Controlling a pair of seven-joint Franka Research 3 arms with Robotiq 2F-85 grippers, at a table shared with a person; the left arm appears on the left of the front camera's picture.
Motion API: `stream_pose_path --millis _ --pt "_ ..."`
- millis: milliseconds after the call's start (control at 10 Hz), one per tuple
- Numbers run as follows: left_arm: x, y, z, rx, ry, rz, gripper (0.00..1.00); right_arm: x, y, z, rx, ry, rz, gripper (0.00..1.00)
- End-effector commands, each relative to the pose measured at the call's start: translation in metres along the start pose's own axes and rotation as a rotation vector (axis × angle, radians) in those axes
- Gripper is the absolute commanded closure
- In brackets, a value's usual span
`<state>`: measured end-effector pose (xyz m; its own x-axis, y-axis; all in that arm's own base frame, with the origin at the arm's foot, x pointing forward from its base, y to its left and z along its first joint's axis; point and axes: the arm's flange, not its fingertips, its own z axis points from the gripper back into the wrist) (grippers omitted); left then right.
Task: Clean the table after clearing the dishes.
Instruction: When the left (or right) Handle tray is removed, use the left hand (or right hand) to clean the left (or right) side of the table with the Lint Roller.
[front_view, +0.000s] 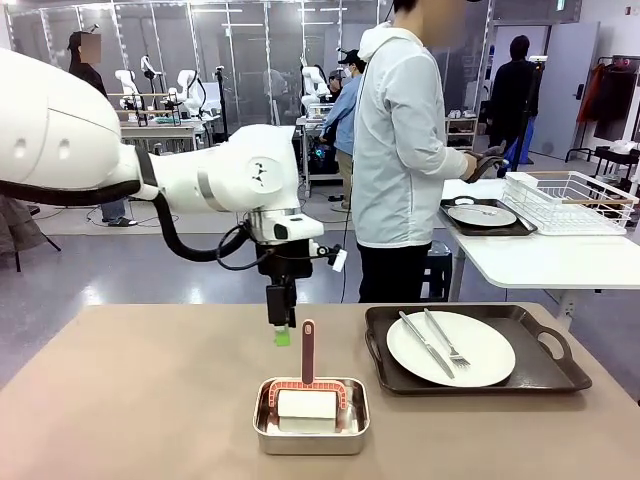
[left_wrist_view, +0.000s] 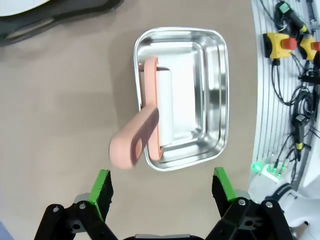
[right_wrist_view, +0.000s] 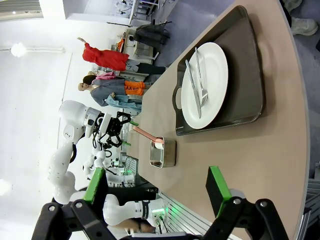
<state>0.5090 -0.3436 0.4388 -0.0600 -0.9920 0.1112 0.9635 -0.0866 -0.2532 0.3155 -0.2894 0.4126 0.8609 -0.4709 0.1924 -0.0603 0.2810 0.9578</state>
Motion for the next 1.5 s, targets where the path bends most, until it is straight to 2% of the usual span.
stream_pose_path --millis 0,400,800,900,1000,1100,1200,1400 --pt "0.016 0.007 0.001 -0.026 0.059 -0.013 0.00 -0.002 0.003 0.001 0.003 0.000 0.005 0.00" --pt "0.043 0.018 -0.015 -0.041 0.124 -0.028 0.00 -0.002 0.003 0.001 0.003 0.000 0.005 0.00" --pt "0.046 0.019 -0.021 -0.043 0.118 -0.002 0.00 -0.002 0.003 0.001 0.003 0.000 0.005 0.00" --pt "0.047 0.018 -0.022 -0.037 0.140 -0.003 0.14 -0.002 0.003 0.001 0.003 0.000 0.005 0.00" --pt "0.048 0.018 -0.023 -0.039 0.151 -0.004 0.60 -0.002 0.003 0.001 0.003 0.000 0.005 0.00" --pt "0.050 0.018 -0.023 -0.039 0.158 -0.010 0.74 -0.002 0.003 0.001 0.003 0.000 0.005 0.00" --pt "0.050 0.018 -0.023 -0.041 0.159 -0.009 1.00 -0.002 0.003 0.001 0.003 0.000 0.005 0.00" --pt "0.049 0.018 -0.022 -0.042 0.150 -0.008 1.00 -0.002 0.003 0.001 0.003 0.000 0.005 0.00"
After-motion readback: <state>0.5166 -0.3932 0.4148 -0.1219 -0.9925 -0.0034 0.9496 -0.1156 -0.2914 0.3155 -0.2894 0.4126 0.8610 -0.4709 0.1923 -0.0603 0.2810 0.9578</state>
